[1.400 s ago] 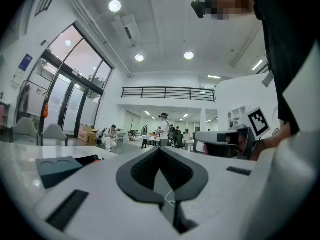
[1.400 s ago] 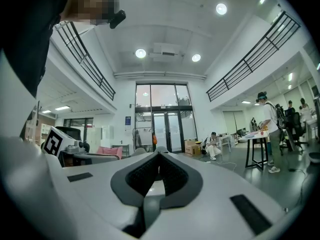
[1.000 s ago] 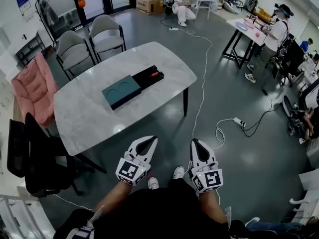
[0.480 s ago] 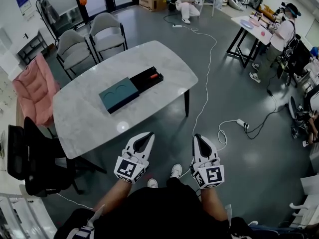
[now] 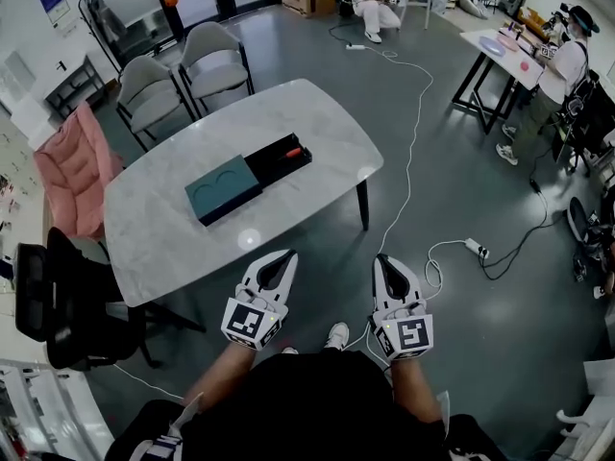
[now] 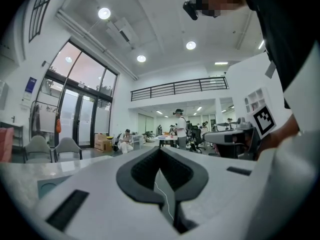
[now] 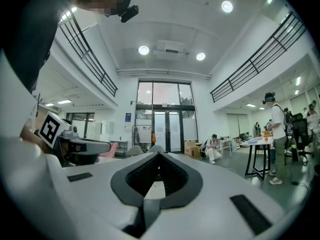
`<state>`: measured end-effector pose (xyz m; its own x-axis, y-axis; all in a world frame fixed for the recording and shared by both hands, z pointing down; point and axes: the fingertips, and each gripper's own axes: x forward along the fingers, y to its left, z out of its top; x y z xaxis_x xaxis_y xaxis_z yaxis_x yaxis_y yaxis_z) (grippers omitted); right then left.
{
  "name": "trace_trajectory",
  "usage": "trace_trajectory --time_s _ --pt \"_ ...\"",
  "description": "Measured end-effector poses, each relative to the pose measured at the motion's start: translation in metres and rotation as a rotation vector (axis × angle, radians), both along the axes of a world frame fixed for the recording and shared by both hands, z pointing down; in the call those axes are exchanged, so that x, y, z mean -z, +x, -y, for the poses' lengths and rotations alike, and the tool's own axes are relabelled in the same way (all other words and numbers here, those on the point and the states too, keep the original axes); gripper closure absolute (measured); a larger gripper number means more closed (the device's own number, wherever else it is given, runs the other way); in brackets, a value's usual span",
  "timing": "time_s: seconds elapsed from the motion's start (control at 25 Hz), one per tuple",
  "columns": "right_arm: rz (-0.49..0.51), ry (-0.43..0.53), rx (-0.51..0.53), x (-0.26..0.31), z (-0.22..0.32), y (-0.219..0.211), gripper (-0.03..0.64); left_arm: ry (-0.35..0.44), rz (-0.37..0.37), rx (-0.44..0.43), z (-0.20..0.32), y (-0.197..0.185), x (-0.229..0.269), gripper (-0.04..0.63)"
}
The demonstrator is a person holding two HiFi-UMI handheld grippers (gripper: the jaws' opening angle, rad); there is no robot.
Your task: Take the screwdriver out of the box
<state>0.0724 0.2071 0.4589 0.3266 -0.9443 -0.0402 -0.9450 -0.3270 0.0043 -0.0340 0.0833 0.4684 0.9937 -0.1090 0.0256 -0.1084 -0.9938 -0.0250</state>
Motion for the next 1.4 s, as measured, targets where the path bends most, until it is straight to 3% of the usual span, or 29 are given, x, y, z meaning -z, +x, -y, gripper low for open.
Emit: trace_trajectory --time_s 0.24,0.68,1.4 --pt "0.016 0.007 0.058 0.002 0.0 0.03 0.594 0.037 0.039 0.03 -0.013 0.026 0.004 0.589" --pt "0.079 -0.007 0.088 -0.013 0.017 0.066 0.594 0.019 0.076 0.061 -0.001 0.058 -0.003 0.589" --pt "0.056 -0.005 0.149 0.001 0.152 0.108 0.594 -0.028 0.041 0.101 0.128 0.106 -0.011 0.589"
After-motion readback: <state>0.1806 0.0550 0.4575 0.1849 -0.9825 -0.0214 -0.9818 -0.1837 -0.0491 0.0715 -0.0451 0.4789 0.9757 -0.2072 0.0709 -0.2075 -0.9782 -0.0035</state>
